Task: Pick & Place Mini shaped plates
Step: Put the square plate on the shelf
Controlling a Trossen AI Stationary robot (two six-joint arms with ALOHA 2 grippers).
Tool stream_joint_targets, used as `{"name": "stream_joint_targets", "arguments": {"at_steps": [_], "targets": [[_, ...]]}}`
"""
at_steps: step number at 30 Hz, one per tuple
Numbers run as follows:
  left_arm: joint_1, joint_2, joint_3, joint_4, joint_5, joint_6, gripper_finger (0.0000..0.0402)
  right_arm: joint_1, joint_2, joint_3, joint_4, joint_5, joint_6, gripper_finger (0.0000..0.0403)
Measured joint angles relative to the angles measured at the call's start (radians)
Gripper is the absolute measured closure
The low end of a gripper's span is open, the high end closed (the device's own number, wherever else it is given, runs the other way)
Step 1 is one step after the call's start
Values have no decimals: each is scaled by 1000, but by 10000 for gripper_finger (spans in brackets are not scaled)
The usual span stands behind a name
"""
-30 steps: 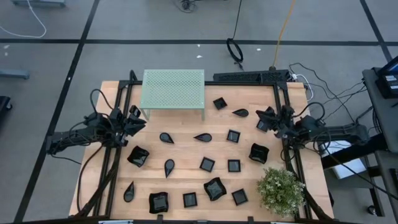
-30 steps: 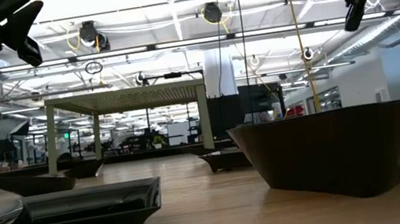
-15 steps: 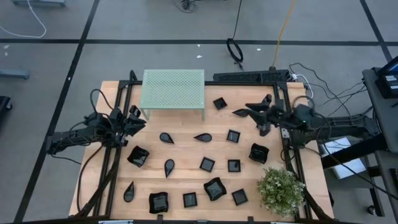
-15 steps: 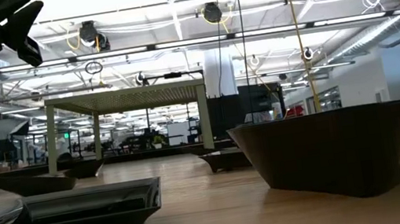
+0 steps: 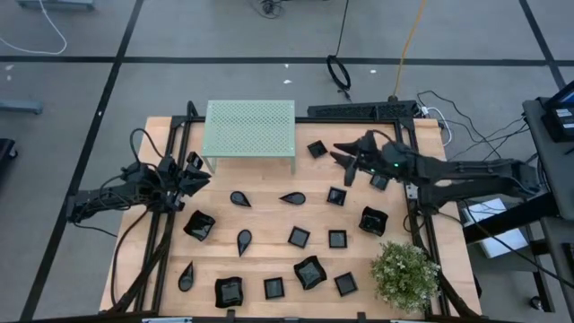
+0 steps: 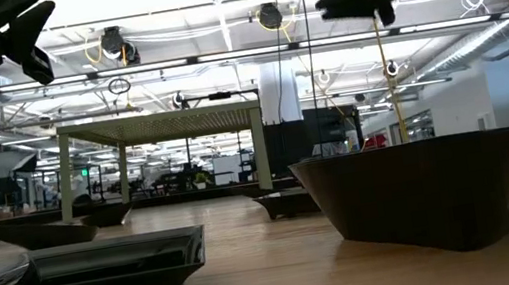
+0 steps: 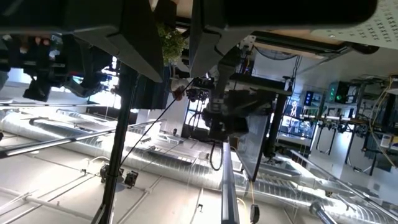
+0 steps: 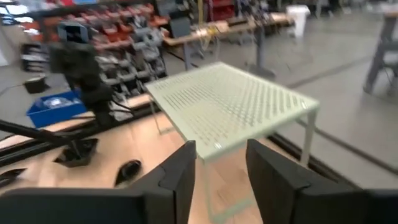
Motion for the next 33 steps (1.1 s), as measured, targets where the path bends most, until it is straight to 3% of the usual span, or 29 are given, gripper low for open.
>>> {"name": "stream_joint_targets", "arguments": {"at_steps": [9,16,23,33], "targets": [[0,0,0,0,0,0,321,-47,148,0,-2,-12,21,212],[0,0,0,0,0,0,321,-117,254,69,-75,-186,188,211],[0,0,0,0,0,0,321,-183,395,152,-243,-176,185,211],[0,0,0,0,0,0,321,-249,598,209,-289,-104,272,211]]}}
